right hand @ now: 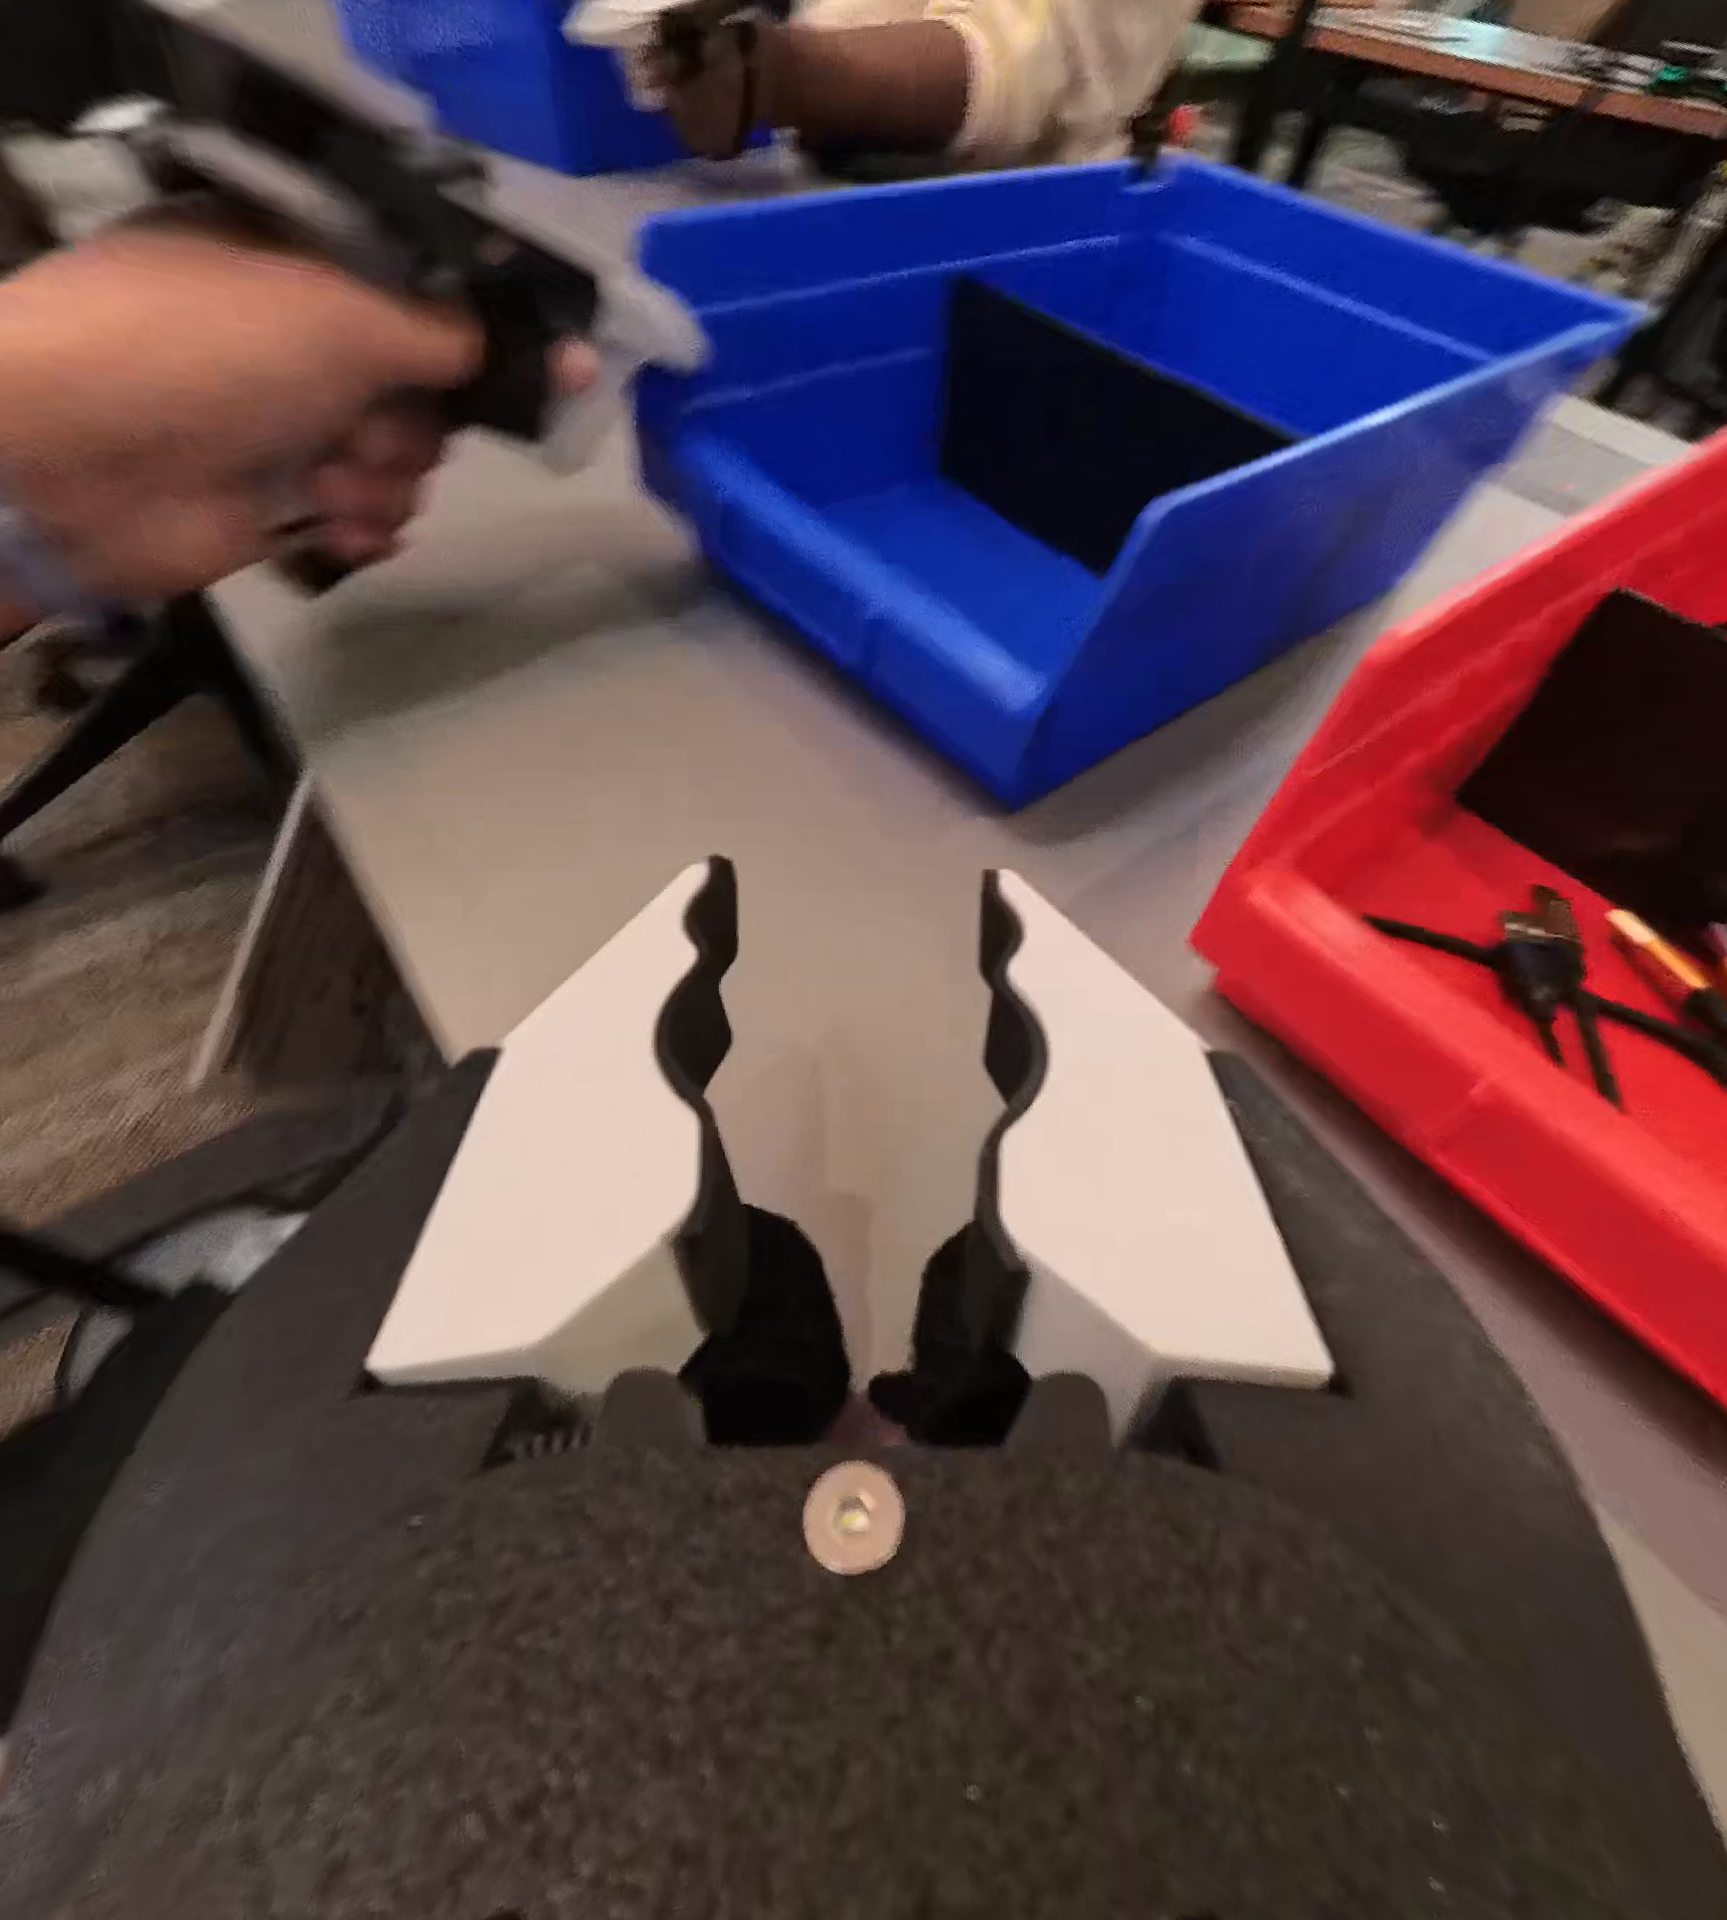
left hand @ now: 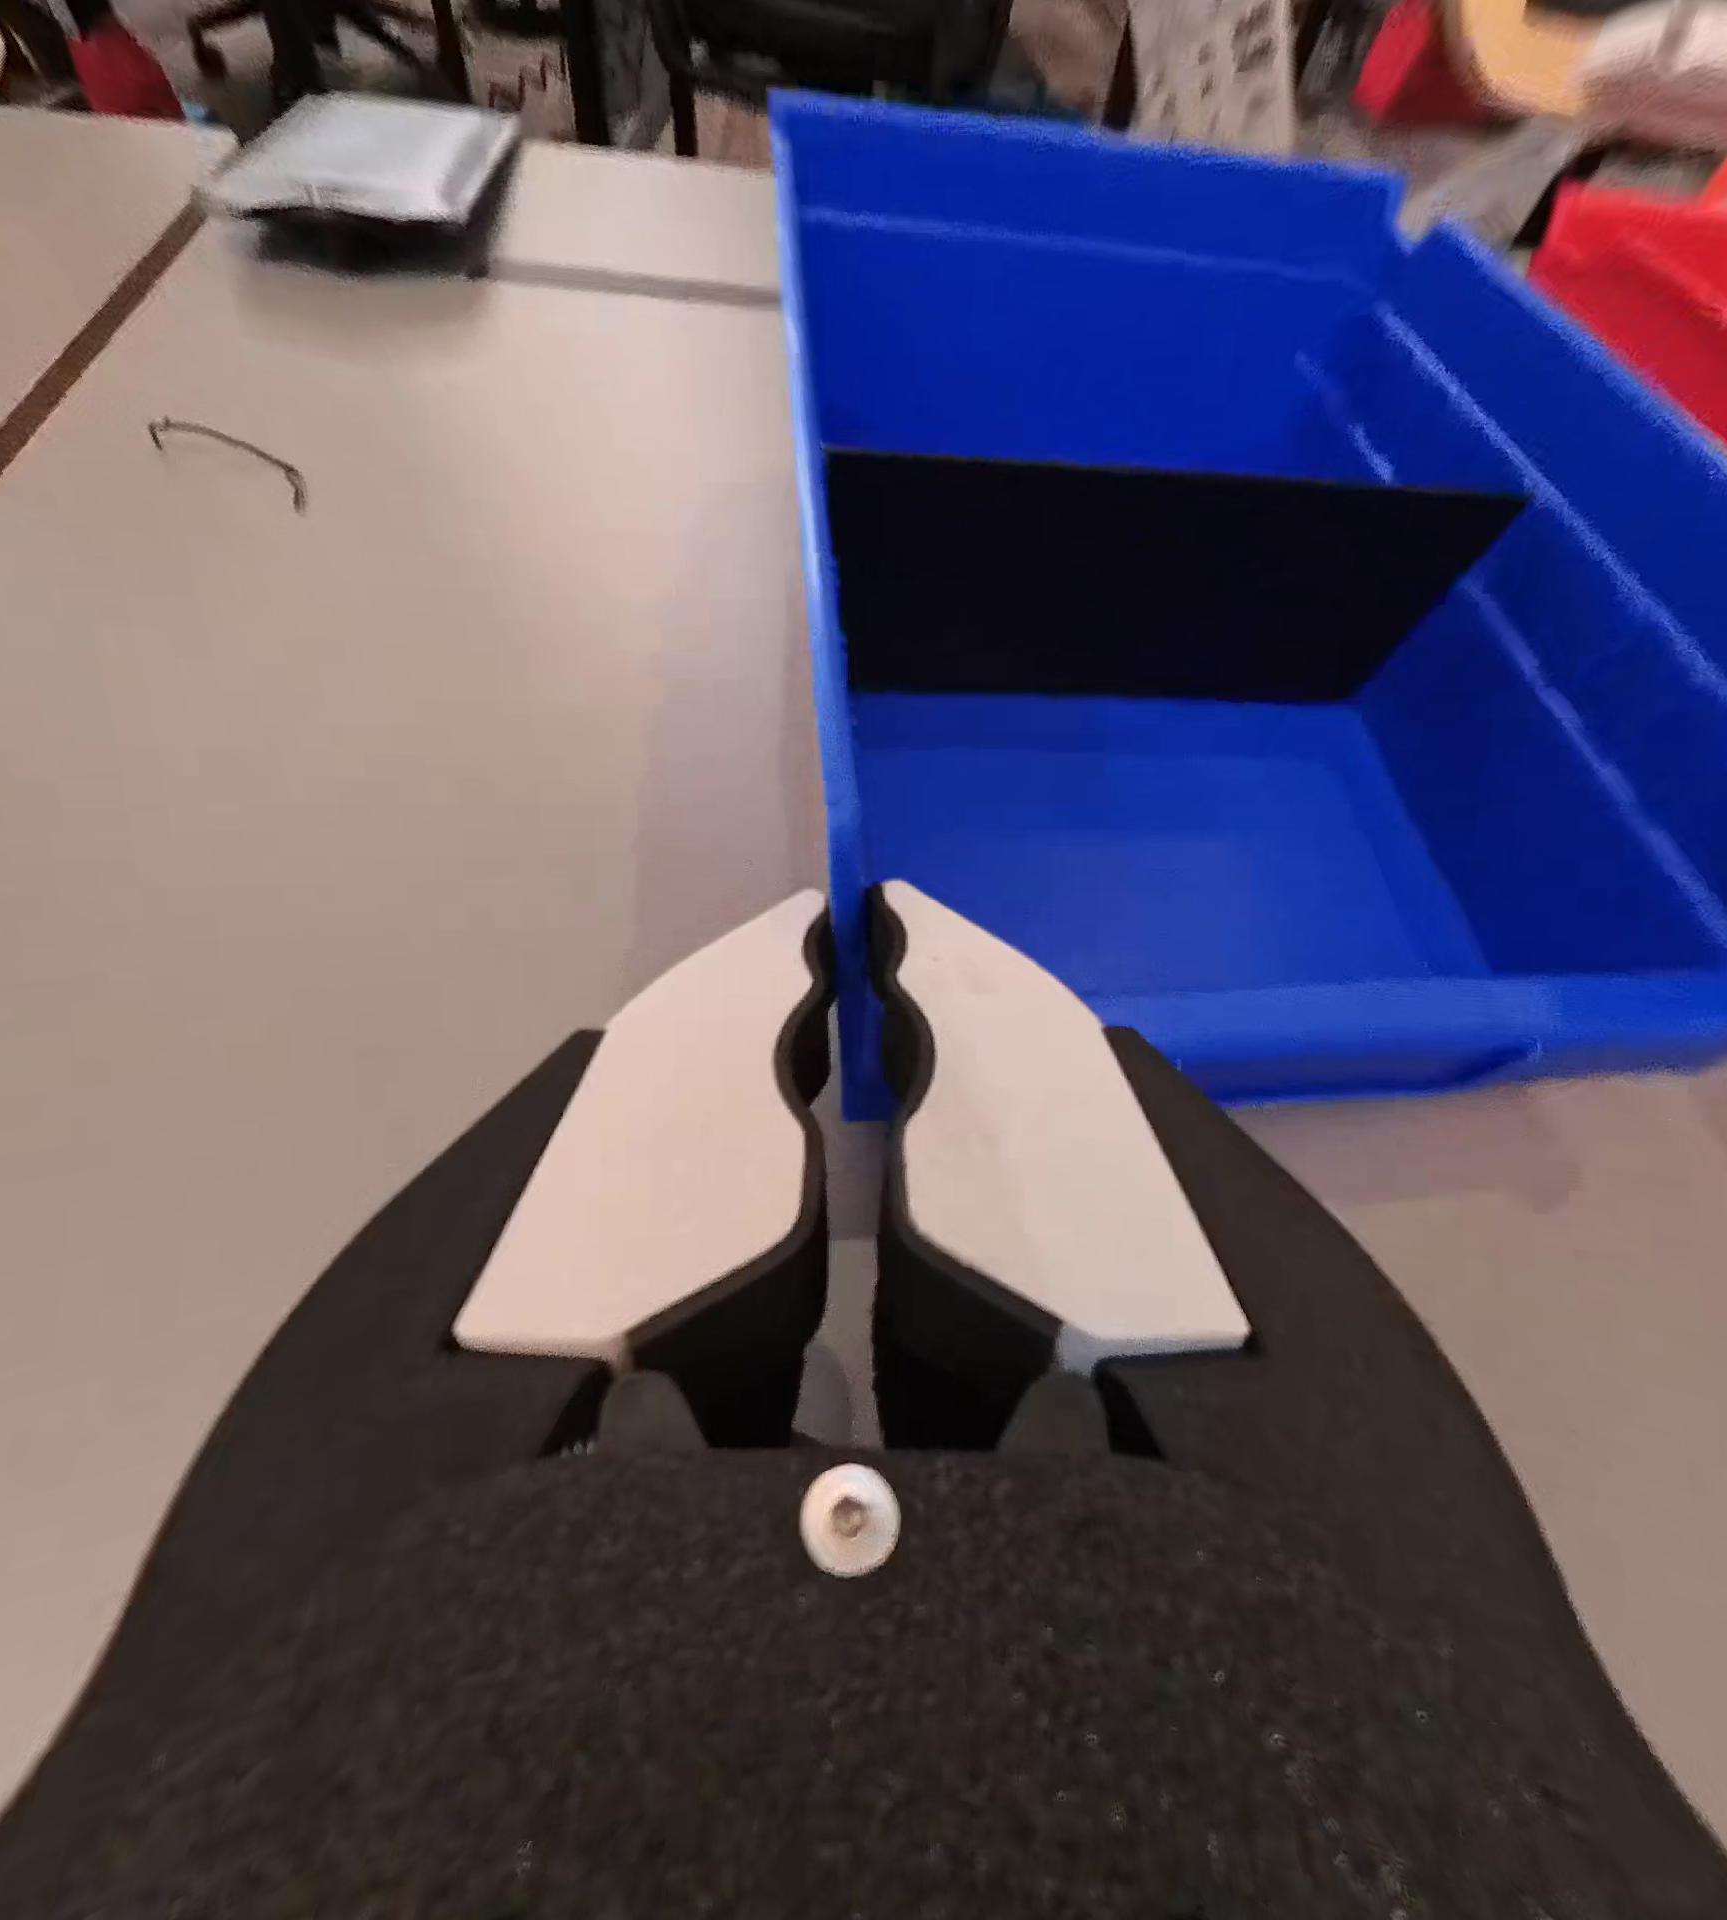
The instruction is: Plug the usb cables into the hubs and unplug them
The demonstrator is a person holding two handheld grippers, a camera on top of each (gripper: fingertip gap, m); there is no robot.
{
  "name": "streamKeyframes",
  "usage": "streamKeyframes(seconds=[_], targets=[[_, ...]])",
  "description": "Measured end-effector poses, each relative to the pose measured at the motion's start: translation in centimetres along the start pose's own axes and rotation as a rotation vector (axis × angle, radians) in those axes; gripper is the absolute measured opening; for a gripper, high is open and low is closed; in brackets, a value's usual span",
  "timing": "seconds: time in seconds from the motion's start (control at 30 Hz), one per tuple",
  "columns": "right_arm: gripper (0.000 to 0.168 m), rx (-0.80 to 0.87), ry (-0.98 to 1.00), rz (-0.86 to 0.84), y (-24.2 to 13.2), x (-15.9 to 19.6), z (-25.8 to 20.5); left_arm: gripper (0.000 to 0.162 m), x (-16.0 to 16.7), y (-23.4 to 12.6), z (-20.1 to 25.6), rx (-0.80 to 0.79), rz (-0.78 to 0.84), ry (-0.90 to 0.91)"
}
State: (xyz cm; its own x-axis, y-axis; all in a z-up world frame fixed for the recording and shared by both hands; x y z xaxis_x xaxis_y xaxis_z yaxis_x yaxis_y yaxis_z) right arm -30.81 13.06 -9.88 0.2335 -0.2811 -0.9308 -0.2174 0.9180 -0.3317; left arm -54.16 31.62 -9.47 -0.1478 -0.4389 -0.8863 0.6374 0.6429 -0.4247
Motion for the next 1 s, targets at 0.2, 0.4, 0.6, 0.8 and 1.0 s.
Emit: streamKeyframes(seconds=[0.2, 0.4, 0.6, 0.8, 1.0], targets=[[0.057, 0.206, 0.24, -0.102, 5.1, -2.1, 1.6, 0.004, 2.5, -4.1, 4.9, -0.106, -0.073, 0.001], [0.005, 0.311, 0.194, -0.067, 6.0, -2.3, 1.4, 0.005, 4.5, -7.5, 7.5, -0.127, -0.047, 0.033], [0.003, 0.378, 0.154, 0.088, 2.2, -6.2, 1.7, 0.005, 2.8, -11.2, 10.8, -0.171, 0.149, 0.117], [0.002, 0.484, 0.17, 0.267, -4.3, -11.4, 7.6, 0.006, -3.2, -11.9, 17.3, -0.131, 0.361, 0.265], [0.002, 0.688, 0.255, 0.392, -14.1, -12.5, 19.6, 0.007, -10.9, -7.2, 28.9, 0.05, 0.469, 0.431]])
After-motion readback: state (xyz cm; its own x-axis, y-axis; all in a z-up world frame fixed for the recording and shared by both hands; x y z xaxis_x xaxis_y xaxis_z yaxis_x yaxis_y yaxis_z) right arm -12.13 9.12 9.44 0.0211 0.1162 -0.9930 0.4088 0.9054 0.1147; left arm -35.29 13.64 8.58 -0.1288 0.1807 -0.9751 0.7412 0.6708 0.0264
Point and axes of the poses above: each gripper's, where its closed fingertips meet, y out along the fingers, x out of its underside, z = x × y across the jaws, the point moved 8 cm from there along -y, back along the fingers, and after that the axes turned 13 degrees about x, right-handed, at the moved point
